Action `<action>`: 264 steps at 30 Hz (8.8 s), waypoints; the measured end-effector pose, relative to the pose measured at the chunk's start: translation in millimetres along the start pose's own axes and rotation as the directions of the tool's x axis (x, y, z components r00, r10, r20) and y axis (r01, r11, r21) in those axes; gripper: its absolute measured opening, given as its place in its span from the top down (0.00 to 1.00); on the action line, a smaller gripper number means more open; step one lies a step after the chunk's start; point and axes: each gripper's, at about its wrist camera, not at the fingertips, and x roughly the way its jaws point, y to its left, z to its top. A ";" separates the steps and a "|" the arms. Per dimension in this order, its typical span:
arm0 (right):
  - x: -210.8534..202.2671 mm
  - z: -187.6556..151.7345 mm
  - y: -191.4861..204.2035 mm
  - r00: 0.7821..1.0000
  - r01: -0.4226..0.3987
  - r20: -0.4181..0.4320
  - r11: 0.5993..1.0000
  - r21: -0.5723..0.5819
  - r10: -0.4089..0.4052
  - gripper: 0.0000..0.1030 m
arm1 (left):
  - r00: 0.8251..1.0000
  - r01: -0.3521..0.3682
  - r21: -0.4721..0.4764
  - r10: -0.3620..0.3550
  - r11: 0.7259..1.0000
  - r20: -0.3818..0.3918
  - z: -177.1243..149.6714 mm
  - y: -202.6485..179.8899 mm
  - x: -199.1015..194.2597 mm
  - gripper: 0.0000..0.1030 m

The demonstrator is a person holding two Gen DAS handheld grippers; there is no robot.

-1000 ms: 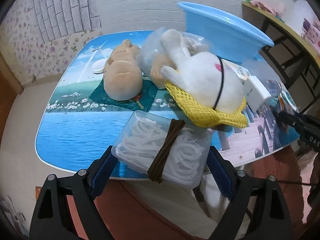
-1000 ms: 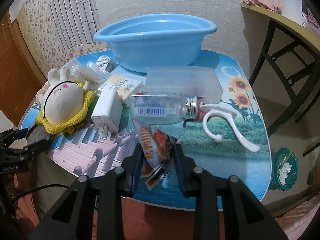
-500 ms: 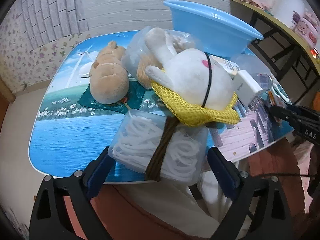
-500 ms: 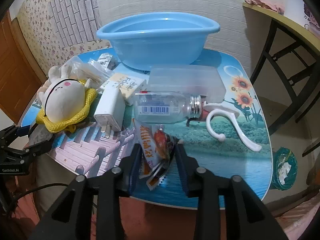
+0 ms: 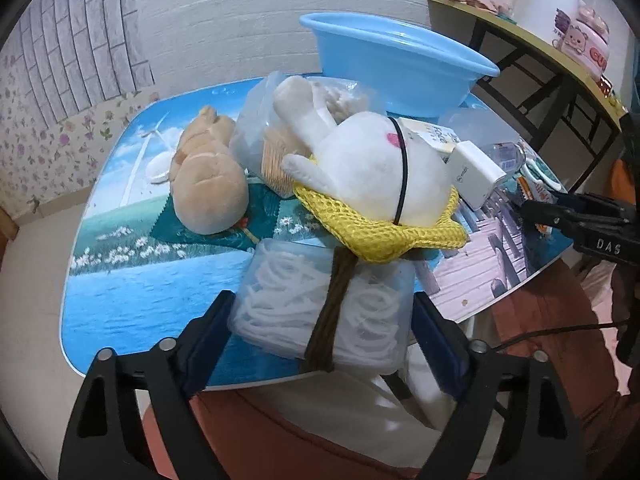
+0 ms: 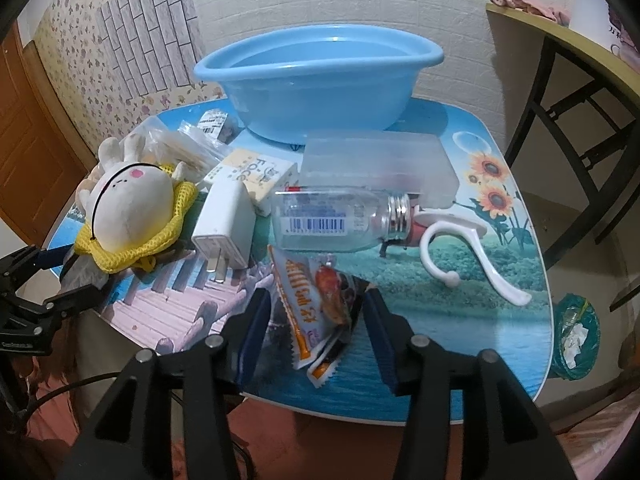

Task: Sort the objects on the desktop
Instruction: 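Lift the cable box with the left tool while the right tool grasps the orange snack packet, then carry the cable box and snack packet toward the blue basin with both tools, then release the cable box and snack packet into the blue basin with both tools, then move both tools back over the table toward the tan bear and white hook, then grasp the white hook with the right tool while the left tool grasps the tan bear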

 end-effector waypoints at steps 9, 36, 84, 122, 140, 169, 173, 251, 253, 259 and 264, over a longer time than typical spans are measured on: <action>-8.3 2.5 -3.0 1.000 -0.009 0.022 1.000 0.021 0.009 0.73 | 0.999 -0.011 -0.054 0.013 0.998 0.043 3.1 11.5 -16.1 0.17; -41.9 14.1 -1.4 0.998 0.005 0.068 1.000 0.006 -0.005 0.77 | 0.988 -0.044 -0.080 0.055 0.996 0.147 33.3 6.5 -70.3 0.17; 28.0 188.5 -34.5 0.990 -0.088 0.101 0.994 -0.069 0.095 0.77 | 0.997 -0.008 0.132 -0.003 0.991 0.079 249.7 -57.7 50.1 0.17; 23.9 177.9 -38.1 0.985 -0.133 0.107 0.991 0.000 0.132 0.58 | 0.993 -0.003 0.070 -0.005 0.998 0.122 207.7 -45.1 33.2 0.01; -65.3 103.1 5.2 0.935 0.007 0.352 0.987 -0.160 0.050 0.00 | 0.986 -0.047 -0.048 0.054 0.998 0.159 148.5 -17.7 -21.6 0.01; -36.7 44.1 -30.0 0.984 -0.037 0.176 0.998 0.052 0.027 0.10 | 0.991 -0.096 -0.071 0.103 0.993 0.091 69.7 -2.6 -29.0 0.01; -32.2 33.3 -38.0 0.988 -0.031 0.151 0.997 0.071 0.020 0.10 | 0.991 -0.112 -0.078 0.116 0.991 0.061 58.2 2.1 -20.4 0.01; 14.9 9.3 -71.0 0.994 0.103 0.031 0.994 0.039 -0.104 0.63 | 0.993 -0.101 -0.215 0.114 0.971 0.044 36.1 73.6 -4.1 0.01; 14.8 9.3 -70.6 0.994 0.103 0.030 0.994 0.039 -0.104 0.63 | 0.993 -0.093 -0.225 0.105 0.970 0.045 35.4 76.5 -3.7 0.01; 14.8 9.4 -70.7 0.994 0.103 0.031 0.994 0.040 -0.104 0.63 | 0.994 -0.071 -0.239 0.088 0.968 0.062 34.8 81.8 -6.7 0.02; 15.0 9.8 -70.5 0.994 0.105 0.028 0.993 0.044 -0.107 0.62 | 0.995 -0.054 -0.240 0.073 0.969 0.068 39.6 84.3 -3.3 0.02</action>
